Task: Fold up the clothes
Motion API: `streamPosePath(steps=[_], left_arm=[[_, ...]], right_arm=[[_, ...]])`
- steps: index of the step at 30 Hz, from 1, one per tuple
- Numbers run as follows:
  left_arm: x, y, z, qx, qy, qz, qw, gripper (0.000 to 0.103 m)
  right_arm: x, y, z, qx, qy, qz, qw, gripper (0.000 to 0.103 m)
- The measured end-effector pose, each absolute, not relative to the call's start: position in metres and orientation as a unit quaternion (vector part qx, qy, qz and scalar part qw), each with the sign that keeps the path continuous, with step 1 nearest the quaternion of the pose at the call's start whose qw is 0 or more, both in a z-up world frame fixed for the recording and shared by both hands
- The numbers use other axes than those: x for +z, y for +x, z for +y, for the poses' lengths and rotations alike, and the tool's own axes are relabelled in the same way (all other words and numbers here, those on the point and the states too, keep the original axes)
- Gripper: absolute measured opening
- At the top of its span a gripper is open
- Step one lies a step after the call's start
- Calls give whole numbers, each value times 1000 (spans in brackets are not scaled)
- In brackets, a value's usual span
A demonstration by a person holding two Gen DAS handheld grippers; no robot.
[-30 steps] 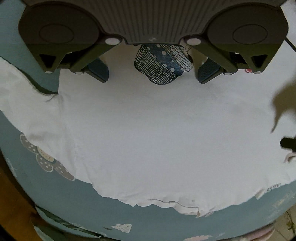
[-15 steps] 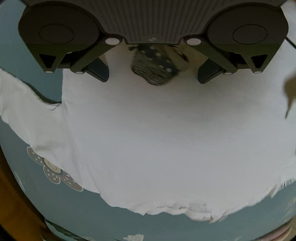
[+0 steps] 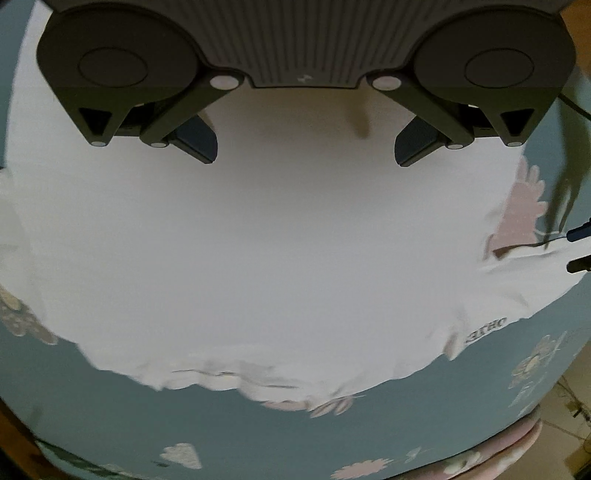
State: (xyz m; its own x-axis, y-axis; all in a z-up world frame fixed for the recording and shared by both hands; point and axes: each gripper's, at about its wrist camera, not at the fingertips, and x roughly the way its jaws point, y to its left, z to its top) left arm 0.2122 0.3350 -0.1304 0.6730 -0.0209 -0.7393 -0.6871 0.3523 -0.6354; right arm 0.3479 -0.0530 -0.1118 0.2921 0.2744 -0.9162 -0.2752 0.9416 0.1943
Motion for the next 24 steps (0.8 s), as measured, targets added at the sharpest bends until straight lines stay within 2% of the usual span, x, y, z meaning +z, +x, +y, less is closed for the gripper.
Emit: streamPosePath(steps=[9, 24], left_arm=[[-164, 156, 393, 313, -640, 211, 669, 49], [-184, 171, 430, 274, -629, 174, 706, 48]], right_arm=[[-113, 356, -20, 192, -15, 579, 793, 103], [-115, 369, 25, 219, -23, 582, 783, 103]])
